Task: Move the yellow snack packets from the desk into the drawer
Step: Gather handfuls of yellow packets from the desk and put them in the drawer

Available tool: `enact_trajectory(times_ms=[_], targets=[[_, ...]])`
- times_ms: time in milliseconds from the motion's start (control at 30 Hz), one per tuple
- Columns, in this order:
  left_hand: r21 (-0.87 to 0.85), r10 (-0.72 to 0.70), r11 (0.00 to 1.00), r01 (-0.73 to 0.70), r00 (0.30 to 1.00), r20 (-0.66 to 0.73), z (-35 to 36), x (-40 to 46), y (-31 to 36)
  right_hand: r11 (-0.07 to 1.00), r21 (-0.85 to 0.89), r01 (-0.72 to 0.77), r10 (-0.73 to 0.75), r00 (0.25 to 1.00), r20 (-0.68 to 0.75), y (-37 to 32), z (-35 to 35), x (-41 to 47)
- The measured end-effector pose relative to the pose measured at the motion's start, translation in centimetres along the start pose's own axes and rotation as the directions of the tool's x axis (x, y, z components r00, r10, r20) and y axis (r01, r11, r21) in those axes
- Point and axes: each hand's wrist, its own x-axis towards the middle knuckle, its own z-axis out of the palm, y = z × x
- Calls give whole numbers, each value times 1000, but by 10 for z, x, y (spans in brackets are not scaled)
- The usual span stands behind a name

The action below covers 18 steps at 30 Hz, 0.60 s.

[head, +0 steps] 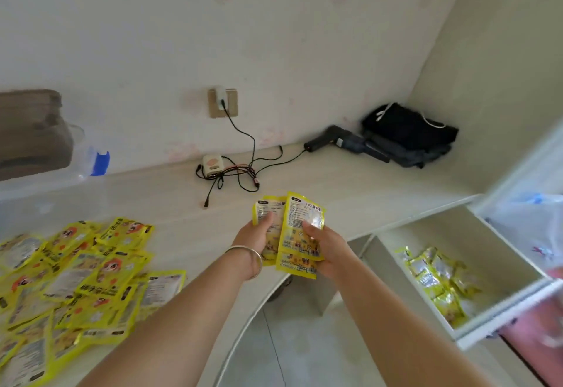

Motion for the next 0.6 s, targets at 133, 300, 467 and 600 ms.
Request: enact_trajectory(times_ms=[133, 300, 467, 600], targets=[[78, -12, 997, 7, 998, 69, 91, 12, -10, 998, 63, 26, -18, 993, -117, -22, -89, -10], [137, -85, 989, 60, 979, 187, 204, 25, -35, 993, 108, 39, -9, 964, -266, -43, -200, -19], [214, -142, 972, 93, 965, 223, 290, 42, -63, 980, 198, 34, 41, 932, -360, -48, -284, -19], [291, -196, 949, 121, 950, 243, 338, 65, -80, 960, 278, 14, 118, 883, -454, -43, -331, -8]])
